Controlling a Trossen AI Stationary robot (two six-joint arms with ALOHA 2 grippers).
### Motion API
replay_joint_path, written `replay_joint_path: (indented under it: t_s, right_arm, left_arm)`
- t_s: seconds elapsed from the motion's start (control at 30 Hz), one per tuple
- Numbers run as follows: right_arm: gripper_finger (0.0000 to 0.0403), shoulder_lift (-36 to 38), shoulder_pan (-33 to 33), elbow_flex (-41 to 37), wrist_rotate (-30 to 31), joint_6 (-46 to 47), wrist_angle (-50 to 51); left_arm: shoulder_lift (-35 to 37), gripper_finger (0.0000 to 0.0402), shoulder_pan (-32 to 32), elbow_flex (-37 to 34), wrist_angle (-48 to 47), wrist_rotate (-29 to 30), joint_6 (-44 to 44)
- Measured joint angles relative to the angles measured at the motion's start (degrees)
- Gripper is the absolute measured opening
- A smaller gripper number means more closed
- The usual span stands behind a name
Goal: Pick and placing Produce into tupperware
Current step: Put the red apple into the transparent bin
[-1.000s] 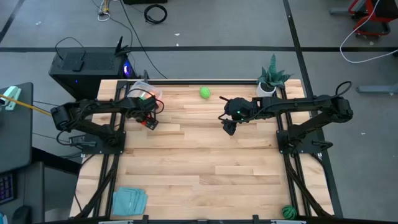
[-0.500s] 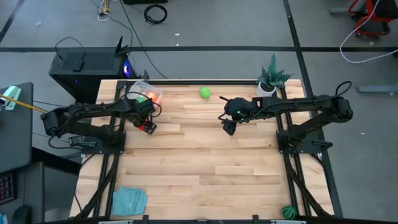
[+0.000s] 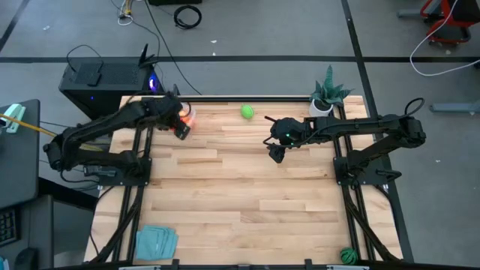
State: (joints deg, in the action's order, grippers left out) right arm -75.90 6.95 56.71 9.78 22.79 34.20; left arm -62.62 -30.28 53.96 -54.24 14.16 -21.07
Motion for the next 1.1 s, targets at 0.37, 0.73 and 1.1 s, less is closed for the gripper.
replay_joint_path:
  t_s: [0.37,0.73,1.1]
  right_arm:
    - [0.0280,0.00,0.01,0.00,0.01,-0.63,0.02]
    - [0.0280,0.00,0.01,0.00,0.02,-7.77,0.00]
    - [0.0280,0.00,0.01,0.00,0.02,-7.54,-0.04]
  left_arm:
    - [-6.05,0.0278,-14.00,1.83,4.23,4.90,9.83]
    - [-18.15,0.0280,-19.32,1.83,7.30,4.74,12.03]
    - [-23.26,0.0280,-21.45,1.80,9.55,5.18,12.95]
